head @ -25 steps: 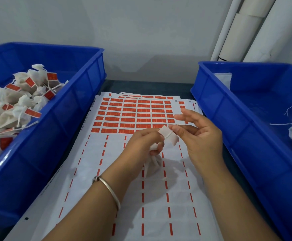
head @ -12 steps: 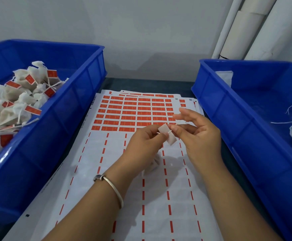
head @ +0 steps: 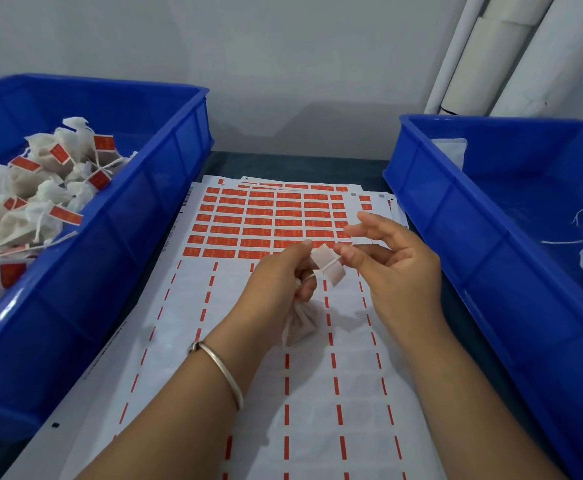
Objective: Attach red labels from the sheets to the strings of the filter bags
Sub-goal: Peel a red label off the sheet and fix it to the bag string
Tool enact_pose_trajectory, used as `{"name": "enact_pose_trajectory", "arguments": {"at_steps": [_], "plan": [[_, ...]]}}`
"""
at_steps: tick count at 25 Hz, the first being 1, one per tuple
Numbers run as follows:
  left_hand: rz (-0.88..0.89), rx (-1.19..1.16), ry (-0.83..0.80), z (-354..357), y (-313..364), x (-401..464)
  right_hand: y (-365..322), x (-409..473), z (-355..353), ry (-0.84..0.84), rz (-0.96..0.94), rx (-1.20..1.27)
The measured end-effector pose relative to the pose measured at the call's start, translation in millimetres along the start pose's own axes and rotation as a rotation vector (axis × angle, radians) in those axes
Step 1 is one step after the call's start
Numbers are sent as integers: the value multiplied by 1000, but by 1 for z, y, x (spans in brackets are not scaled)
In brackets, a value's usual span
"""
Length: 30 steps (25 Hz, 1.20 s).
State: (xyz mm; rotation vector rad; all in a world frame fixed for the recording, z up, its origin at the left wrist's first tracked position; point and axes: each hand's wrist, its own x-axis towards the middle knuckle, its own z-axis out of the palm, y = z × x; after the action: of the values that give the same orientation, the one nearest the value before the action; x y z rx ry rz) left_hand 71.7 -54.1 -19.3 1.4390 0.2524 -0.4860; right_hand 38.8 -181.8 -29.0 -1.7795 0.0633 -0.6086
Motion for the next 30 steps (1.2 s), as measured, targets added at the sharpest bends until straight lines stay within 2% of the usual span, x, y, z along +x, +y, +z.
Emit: {"name": "enact_pose_trajectory", "arguments": {"at_steps": [6,14,20,26,30], "plan": [[14,-68,-153,-4,-2,-2,-3,0,-1,-1,15,13],[35,0,-178,-5,-5,5,-3,-1,0,-5,18,16],[-2,-40,-223,-7,-4,3,-1,-1,0,-8,7,3],[186,141,-94,-3,-6,1,1,0,-1,-15,32,53],[287,213,19,0,-7,2,10,3,0,-198,158,106]]}}
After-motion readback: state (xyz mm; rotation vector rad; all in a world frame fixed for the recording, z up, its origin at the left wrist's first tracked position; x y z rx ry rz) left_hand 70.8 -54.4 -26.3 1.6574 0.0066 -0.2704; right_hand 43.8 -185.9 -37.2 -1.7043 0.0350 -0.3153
